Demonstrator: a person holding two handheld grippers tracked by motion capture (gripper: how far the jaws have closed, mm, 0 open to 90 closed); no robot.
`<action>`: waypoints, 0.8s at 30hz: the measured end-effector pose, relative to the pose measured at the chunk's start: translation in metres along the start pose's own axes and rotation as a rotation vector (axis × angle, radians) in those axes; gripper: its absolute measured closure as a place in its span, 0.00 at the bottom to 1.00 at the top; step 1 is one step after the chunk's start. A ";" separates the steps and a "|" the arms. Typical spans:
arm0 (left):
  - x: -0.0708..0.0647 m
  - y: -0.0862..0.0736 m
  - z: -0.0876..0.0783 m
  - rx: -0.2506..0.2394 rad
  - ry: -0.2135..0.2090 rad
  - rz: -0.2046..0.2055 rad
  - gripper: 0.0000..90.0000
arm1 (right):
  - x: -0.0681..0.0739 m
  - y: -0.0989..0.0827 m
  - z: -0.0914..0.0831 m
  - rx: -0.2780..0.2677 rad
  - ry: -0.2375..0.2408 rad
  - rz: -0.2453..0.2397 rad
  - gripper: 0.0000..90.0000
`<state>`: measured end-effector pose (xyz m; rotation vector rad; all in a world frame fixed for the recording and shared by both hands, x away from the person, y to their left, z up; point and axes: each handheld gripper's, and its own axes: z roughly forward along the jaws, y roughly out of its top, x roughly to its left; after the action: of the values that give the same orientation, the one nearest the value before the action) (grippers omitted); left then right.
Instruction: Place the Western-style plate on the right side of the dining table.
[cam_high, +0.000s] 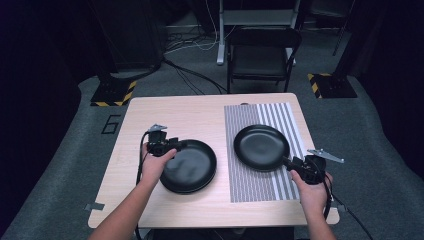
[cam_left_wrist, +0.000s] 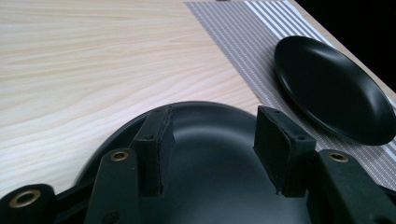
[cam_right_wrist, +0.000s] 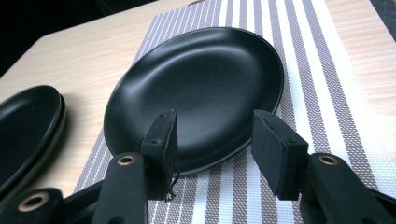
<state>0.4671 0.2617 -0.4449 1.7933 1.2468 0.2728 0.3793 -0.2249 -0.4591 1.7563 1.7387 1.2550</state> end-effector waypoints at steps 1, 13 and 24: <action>0.003 -0.002 -0.003 -0.004 0.005 -0.006 0.52 | -0.001 -0.001 0.000 0.004 -0.002 0.002 0.56; 0.039 -0.025 -0.041 -0.027 0.081 -0.053 0.52 | -0.013 -0.006 -0.004 0.006 -0.018 0.020 0.56; 0.062 -0.049 -0.066 -0.020 0.123 -0.065 0.52 | -0.023 -0.014 -0.005 0.011 -0.030 0.027 0.56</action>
<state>0.4240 0.3535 -0.4635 1.7368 1.3809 0.3620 0.3702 -0.2456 -0.4749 1.8009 1.7139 1.2265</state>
